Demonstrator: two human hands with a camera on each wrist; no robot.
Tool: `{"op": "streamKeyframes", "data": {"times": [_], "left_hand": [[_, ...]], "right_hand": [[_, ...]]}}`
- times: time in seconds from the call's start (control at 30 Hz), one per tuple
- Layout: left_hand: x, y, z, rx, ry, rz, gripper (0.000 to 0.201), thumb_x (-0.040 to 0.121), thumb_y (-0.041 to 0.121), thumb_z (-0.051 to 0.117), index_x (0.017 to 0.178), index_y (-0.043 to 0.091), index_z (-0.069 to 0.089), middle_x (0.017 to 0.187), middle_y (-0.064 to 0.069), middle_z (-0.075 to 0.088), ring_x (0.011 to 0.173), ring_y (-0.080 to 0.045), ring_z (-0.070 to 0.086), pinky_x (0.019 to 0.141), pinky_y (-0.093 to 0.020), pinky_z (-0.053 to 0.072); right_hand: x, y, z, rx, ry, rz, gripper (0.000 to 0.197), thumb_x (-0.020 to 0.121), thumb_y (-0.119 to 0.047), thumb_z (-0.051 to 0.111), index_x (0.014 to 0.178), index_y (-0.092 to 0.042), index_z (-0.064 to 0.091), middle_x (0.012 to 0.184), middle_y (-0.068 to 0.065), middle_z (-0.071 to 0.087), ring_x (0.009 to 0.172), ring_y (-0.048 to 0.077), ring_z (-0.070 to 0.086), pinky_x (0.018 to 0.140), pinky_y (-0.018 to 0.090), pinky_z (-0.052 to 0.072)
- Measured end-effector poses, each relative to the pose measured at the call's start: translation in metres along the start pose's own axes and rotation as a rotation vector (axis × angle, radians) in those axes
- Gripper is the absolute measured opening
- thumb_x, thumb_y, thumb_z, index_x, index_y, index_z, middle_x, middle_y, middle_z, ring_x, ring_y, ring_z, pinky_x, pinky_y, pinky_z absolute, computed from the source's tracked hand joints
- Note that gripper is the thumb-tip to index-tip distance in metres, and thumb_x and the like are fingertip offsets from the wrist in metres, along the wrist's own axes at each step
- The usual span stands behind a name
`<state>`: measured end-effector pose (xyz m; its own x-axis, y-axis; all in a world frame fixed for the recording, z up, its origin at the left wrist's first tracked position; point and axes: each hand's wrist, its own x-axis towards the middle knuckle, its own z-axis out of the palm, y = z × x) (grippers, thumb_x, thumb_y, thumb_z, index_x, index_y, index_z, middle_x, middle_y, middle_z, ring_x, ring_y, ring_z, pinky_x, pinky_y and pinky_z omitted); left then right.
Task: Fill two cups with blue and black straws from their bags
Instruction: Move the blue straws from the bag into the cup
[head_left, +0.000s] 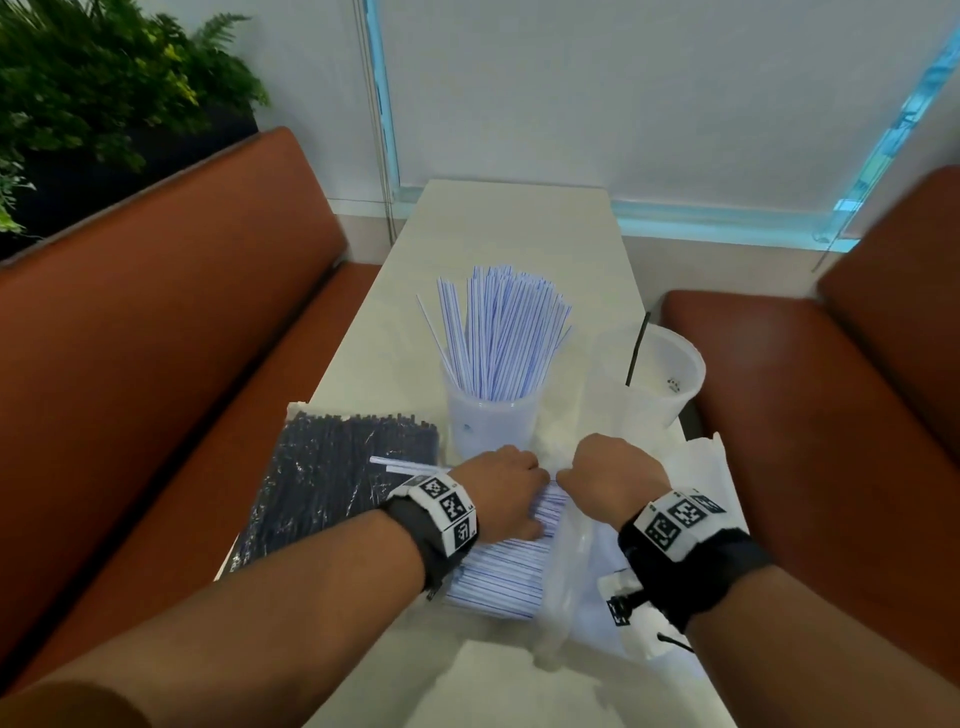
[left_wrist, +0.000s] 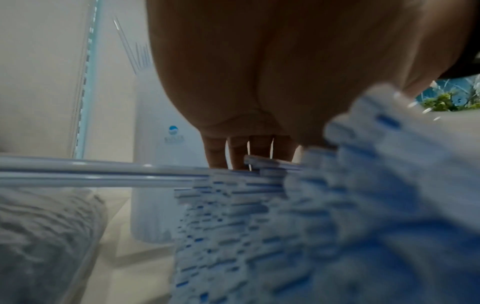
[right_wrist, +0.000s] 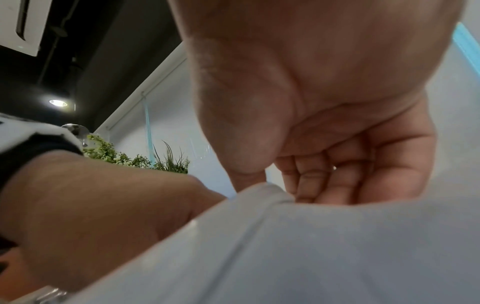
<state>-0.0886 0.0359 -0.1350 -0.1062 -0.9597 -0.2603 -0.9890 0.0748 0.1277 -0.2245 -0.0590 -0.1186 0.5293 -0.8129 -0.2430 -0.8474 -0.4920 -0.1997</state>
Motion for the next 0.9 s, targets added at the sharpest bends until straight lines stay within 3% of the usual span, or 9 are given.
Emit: {"op": "streamKeyframes", "data": {"times": [0.3, 0.4, 0.6, 0.77, 0.9], "left_hand": [[0.010, 0.007, 0.001, 0.060, -0.024, 0.006, 0.045, 0.098, 0.036, 0.057, 0.135, 0.011, 0.051, 0.119, -0.009, 0.054, 0.110, -0.028, 0.053, 0.085, -0.042, 0.051], [0.008, 0.007, -0.002, 0.129, 0.023, 0.010, 0.042, 0.098, 0.034, 0.056, 0.133, 0.012, 0.052, 0.119, -0.007, 0.054, 0.111, -0.027, 0.053, 0.076, -0.038, 0.044], [-0.015, -0.011, -0.011, 0.279, 0.093, -0.030, 0.033, 0.100, 0.027, 0.053, 0.129, 0.012, 0.050, 0.123, -0.009, 0.055, 0.114, -0.029, 0.052, 0.091, -0.041, 0.043], [-0.044, -0.040, -0.018, 0.313, 0.067, -0.092, 0.025, 0.096, 0.016, 0.053, 0.119, 0.013, 0.047, 0.103, -0.007, 0.065, 0.091, -0.031, 0.065, 0.078, -0.039, 0.049], [-0.066, -0.070, -0.010, 0.314, 0.110, -0.096, 0.034, 0.095, 0.017, 0.054, 0.129, 0.016, 0.048, 0.119, -0.007, 0.061, 0.107, -0.029, 0.060, 0.091, -0.043, 0.050]], "right_hand": [[-0.001, 0.003, -0.007, 0.014, -0.030, -0.008, 0.022, 0.094, -0.036, 0.056, 0.079, -0.021, 0.055, 0.075, -0.008, 0.054, 0.071, 0.014, 0.055, 0.055, 0.025, 0.037], [0.000, 0.002, -0.007, 0.015, -0.026, -0.006, 0.023, 0.093, -0.038, 0.055, 0.078, -0.022, 0.054, 0.076, -0.007, 0.055, 0.074, 0.015, 0.057, 0.061, 0.027, 0.041], [0.000, 0.005, -0.006, 0.021, 0.010, 0.008, 0.020, 0.091, -0.040, 0.051, 0.079, -0.024, 0.050, 0.083, -0.007, 0.058, 0.076, 0.014, 0.057, 0.061, 0.029, 0.040], [-0.002, 0.006, -0.005, 0.090, 0.037, 0.016, 0.023, 0.091, -0.039, 0.050, 0.109, -0.025, 0.052, 0.090, -0.009, 0.054, 0.085, 0.017, 0.056, 0.068, 0.032, 0.039], [-0.003, 0.007, -0.001, 0.115, 0.049, 0.025, 0.020, 0.094, -0.037, 0.049, 0.110, -0.026, 0.053, 0.089, -0.009, 0.055, 0.085, 0.017, 0.056, 0.070, 0.033, 0.041]]}}
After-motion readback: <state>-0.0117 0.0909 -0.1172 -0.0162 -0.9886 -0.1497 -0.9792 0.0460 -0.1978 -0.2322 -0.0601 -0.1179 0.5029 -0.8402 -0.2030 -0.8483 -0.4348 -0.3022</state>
